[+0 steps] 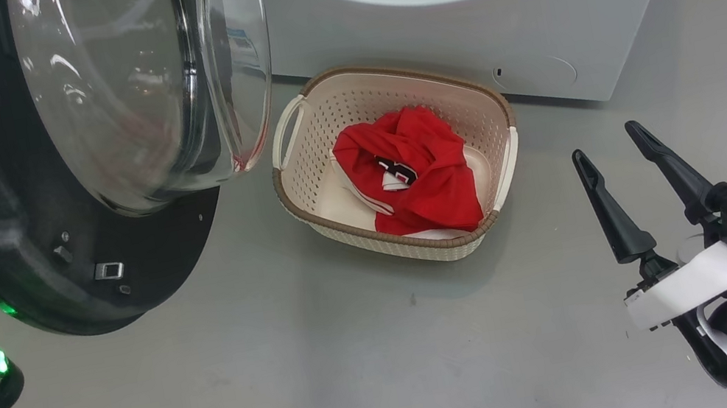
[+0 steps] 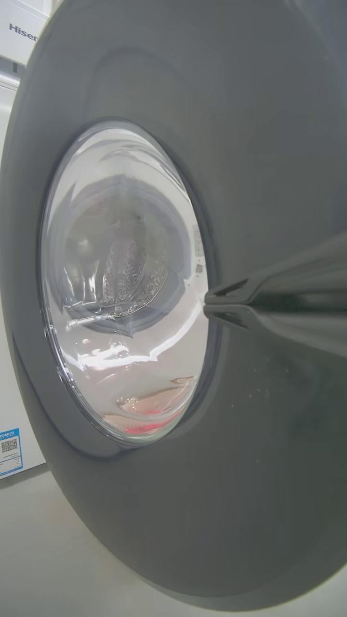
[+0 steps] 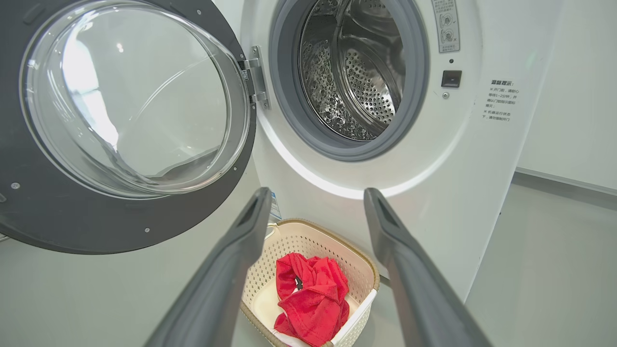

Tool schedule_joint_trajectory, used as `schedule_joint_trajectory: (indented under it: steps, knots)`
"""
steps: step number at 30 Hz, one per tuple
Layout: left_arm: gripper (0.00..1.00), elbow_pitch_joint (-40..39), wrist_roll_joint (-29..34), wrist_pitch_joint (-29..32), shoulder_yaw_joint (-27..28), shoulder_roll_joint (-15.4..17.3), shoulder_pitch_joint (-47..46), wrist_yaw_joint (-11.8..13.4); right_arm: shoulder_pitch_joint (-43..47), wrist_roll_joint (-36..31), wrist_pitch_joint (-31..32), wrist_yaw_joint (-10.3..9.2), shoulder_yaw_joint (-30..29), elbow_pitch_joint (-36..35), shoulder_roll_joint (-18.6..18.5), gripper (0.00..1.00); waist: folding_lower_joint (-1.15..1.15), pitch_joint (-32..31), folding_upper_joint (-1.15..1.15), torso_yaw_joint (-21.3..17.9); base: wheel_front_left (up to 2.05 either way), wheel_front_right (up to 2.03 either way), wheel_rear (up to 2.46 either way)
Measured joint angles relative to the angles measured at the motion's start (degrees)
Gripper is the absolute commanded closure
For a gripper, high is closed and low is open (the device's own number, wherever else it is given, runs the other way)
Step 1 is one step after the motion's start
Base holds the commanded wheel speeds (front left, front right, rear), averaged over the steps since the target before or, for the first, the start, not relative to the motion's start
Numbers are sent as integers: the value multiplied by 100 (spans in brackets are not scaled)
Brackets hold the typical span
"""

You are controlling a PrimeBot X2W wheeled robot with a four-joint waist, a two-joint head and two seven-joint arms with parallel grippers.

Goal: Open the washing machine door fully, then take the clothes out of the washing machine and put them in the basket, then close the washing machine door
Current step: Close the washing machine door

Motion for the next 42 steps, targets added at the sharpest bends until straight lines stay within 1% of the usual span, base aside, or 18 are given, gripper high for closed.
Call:
schedule_joint_trajectory:
  steps: [7,17,19,22,29,38,39,42]
  knots:
    - [100,-383,0,154,-212,-145,218,-40,2,0,0,0,14,8,23,0,0,-52,0,-25,0,0,0]
    - [100,-899,45,138,-398,-154,508,-53,12,-11,0,0,-20,5,51,0,0,-48,0,-37,0,0,0]
    - [100,-1018,75,85,-408,-156,571,-102,16,-11,0,0,-40,3,53,0,0,-44,0,-34,0,0,0]
    - [100,-1218,176,-104,-430,-164,670,-167,19,-11,0,0,-69,1,53,0,0,-41,0,-23,0,0,0]
    - [100,-1608,647,-751,-522,-174,959,-303,102,-11,0,0,-168,4,59,0,0,-90,0,54,0,0,0]
    - [100,-2062,1605,-1772,-641,-165,1489,-400,182,-18,0,0,-212,4,90,0,0,-197,0,210,0,0,0]
    - [100,-2062,1605,-1772,-641,-165,1489,-400,182,-18,0,0,-212,4,90,0,0,-197,0,210,0,0,0]
    - [100,-2176,1951,-2108,-790,-160,1764,-403,241,-32,0,0,-213,7,98,0,0,-233,0,266,0,0,0]
